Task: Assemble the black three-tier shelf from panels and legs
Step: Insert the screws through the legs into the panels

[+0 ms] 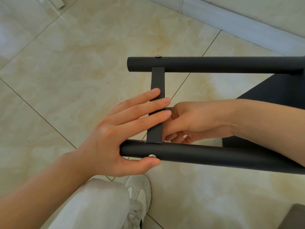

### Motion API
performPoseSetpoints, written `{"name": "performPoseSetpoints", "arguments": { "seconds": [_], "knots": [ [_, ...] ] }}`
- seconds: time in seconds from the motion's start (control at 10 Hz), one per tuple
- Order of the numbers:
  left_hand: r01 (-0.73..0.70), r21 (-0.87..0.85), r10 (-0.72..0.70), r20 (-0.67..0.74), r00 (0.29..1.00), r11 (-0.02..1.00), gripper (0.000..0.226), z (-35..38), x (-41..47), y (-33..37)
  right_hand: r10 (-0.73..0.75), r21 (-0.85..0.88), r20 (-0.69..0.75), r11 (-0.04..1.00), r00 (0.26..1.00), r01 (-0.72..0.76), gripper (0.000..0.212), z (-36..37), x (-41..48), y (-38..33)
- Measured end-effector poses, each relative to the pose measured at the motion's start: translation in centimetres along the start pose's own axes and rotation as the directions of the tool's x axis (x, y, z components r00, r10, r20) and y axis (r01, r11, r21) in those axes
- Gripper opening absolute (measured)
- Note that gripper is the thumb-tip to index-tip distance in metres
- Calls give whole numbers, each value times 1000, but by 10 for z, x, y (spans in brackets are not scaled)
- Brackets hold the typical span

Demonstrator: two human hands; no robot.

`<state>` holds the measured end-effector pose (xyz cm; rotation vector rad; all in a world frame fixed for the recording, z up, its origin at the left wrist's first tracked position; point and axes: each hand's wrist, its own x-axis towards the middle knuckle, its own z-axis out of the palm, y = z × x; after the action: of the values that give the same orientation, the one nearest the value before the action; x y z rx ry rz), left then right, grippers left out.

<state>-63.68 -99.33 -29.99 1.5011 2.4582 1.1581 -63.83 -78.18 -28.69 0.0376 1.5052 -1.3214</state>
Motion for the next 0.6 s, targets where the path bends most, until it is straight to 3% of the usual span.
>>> {"name": "performPoseSetpoints", "arguments": {
  "seconds": [0.1,0.2,0.4,0.6],
  "knots": [
    [0,-6,0,-1,1000,1000,61,0,0,0,19,10,-1,1000,1000,-19,18,0,-1,-2],
    [-1,-10,1,-6,1000,1000,61,0,1,0,-10,64,20,998,1000,8,35,-3,-2,-1],
    [-4,-16,4,-12,1000,1000,60,1,0,0,19,43,25,999,1000,-20,11,2,-2,-1],
    [-2,-15,2,-15,1000,1000,60,2,0,-1,-2,54,61,999,998,-1,37,-4,-2,0]
  ]
}}
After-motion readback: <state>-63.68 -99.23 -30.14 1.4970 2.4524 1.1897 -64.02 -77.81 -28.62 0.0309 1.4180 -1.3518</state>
